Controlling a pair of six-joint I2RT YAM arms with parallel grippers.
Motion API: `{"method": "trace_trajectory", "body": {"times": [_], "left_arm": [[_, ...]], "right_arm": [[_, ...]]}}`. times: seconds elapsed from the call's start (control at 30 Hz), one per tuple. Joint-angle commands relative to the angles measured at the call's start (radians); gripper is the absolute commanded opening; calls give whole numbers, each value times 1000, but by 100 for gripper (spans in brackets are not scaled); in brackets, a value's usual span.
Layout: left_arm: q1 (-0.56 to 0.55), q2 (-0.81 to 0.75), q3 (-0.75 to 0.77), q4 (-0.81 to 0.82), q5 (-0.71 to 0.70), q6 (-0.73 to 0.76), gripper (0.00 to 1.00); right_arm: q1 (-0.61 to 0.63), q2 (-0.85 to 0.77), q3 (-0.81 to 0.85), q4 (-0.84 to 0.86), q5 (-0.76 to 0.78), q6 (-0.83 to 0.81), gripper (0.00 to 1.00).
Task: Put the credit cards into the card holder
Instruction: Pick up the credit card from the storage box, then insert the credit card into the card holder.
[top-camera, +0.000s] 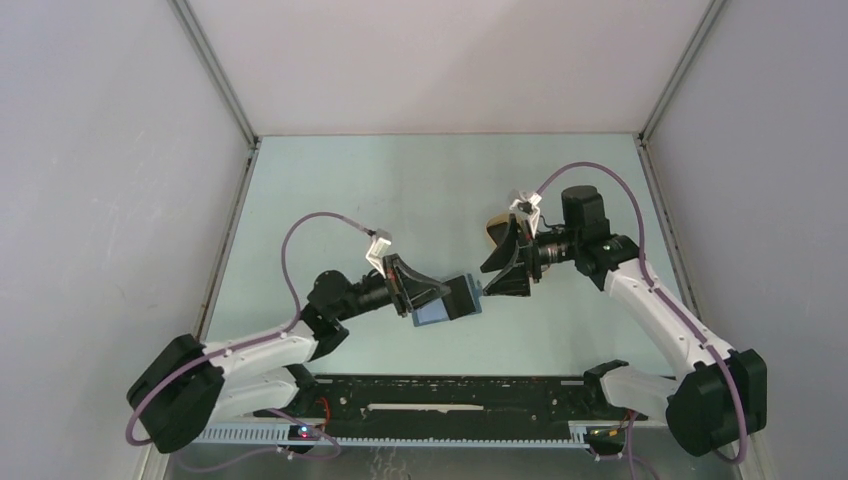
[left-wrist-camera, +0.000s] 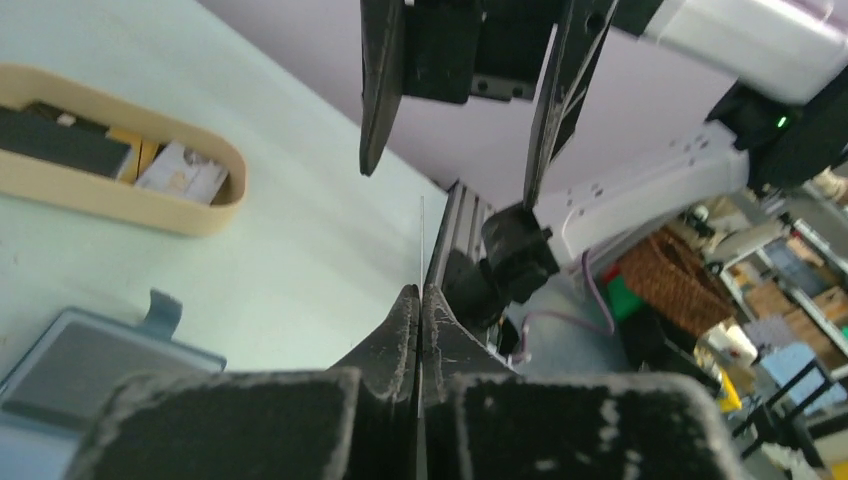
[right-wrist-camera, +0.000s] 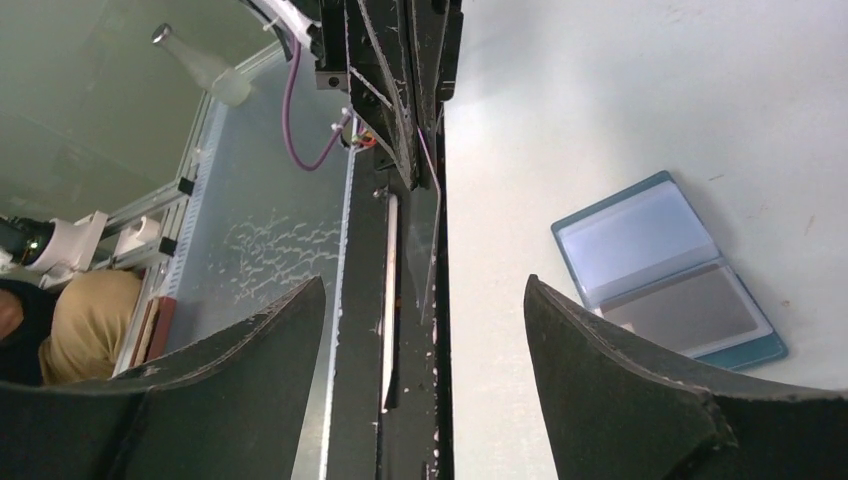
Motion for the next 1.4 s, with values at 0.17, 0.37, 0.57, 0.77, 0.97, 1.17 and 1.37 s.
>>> {"method": "trace_trajectory", "body": {"times": [0.17, 0.37, 0.57, 0.77, 0.97, 1.17, 1.37], "left_arm": [[1, -67, 126, -367, 175, 162, 0], [2, -42, 147, -346, 188, 150, 0], [1, -24, 146, -305, 207, 128, 0], [1, -12, 140, -268, 203, 109, 0], [1, 1, 114, -196, 187, 65, 12], [1, 5, 46, -47, 161, -10, 48], [1, 33, -16, 106, 128, -82, 51]], "right_arm": [[100, 53, 50, -78, -29, -109, 78], [146, 114, 62, -89, 16, -112, 72], [184, 160, 83, -118, 32, -134, 61], [211, 192, 102, -145, 25, -158, 27], [214, 213, 117, -158, 0, -160, 0], [179, 202, 116, -155, -58, -150, 0], [154, 196, 117, -153, -98, -134, 0]]}}
